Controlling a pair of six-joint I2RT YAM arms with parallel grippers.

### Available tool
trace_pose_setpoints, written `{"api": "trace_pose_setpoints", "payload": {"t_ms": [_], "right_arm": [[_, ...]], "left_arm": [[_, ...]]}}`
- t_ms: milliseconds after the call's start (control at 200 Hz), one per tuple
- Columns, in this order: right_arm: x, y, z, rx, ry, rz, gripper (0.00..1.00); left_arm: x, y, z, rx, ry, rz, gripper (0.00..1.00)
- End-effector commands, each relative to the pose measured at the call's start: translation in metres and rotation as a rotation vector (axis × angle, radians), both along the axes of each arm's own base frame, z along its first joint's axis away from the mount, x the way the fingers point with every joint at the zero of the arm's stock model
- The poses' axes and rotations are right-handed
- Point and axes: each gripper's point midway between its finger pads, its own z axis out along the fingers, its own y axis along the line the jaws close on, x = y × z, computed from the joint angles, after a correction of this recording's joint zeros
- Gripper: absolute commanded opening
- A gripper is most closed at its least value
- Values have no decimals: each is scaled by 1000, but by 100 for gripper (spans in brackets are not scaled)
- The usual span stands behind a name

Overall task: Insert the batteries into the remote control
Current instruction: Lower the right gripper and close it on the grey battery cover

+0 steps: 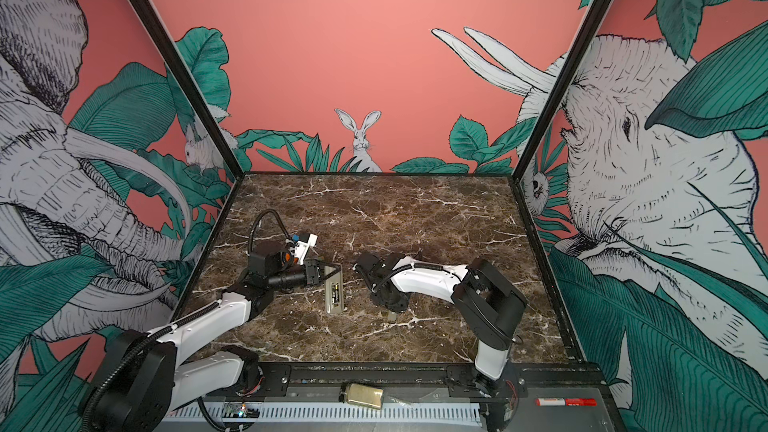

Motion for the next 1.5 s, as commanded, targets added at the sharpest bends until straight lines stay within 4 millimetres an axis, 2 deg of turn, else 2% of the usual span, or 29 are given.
{"api": "trace_pose_setpoints", "payload": {"t_ms": [0,570,820,975,1210,1490], "right_arm": [[0,-4,-5,-18,7,-52,44],[-2,-5,-10,-26,26,-43,44],[10,5,8,-43,3,32,43],[10,6,11,-36,-3,28,43],[0,-4,1,-30,15,-29,43],[-4,-6,-7,-45,36,-21,43]], "left_arm": [[-2,0,8,-24,-34,-11,0],[-1,0,7,-24,-30,-10,0],[-1,0,6,-27,-27,-12,0],[-1,-1,6,-32,-23,-13,0],[-1,-1,7,-33,-29,-12,0],[-1,-1,6,-33,-25,-14,0]]}}
